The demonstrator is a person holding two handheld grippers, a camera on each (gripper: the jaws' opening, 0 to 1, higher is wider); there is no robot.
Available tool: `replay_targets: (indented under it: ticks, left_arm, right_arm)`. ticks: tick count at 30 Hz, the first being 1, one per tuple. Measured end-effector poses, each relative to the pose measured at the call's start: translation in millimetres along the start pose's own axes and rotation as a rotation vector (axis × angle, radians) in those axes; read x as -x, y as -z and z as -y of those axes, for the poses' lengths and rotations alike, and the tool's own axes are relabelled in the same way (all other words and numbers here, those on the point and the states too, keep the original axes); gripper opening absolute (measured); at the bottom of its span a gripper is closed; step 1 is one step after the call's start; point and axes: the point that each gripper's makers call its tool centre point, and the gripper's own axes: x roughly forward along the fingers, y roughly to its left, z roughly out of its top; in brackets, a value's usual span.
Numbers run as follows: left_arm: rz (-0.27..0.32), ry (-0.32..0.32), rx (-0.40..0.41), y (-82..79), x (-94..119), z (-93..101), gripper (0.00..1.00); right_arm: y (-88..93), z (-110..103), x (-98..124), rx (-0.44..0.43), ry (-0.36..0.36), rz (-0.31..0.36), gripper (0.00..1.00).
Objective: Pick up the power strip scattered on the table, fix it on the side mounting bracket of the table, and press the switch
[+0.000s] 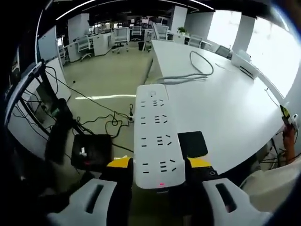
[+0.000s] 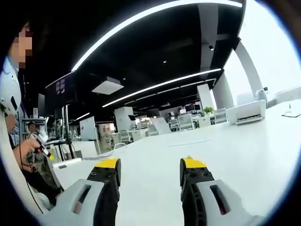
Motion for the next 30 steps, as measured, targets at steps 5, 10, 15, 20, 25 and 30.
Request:
replay_targets:
  ticks: [5,10,15,20,25,30]
  left_arm:
    - [-0.012,-0.003,0.007,2.7,-0.8,-3.0,0.46]
    - [-0.027,-0.001,0.005,6.5,-1.9,-3.3,0.43]
    - [-0.029,-0.003,0.008,8.2,-2.9,-1.7,0.43]
    - [-0.022,-0.010,0.012,8.6,-2.3,-0.3,0.43]
    - [-0.032,-0.023,0.026,9.0,-2.4,-1.6,0.43]
    - [-0.079,-0.025,0.026,8.4,-3.7,-2.4,0.43]
  right_arm:
    - [1.3,0.4,1.4,-0.004,0.003,-0.001,0.46]
    - [2.9,0.0,1.7,-0.008,0.004,-0.004,0.46]
    - [4.1,-1.7,-0.6,-0.010,0.000,-0.008,0.46]
    - [3.0,-4.0,-3.1,-0.021,-0.012,-0.002,0.46]
    - [4.6,-6.0,-5.3,-0.026,-0.019,-0.004,0.46]
    - [7.2,-7.7,-7.0,-0.037,-0.031,-0.005,0.46]
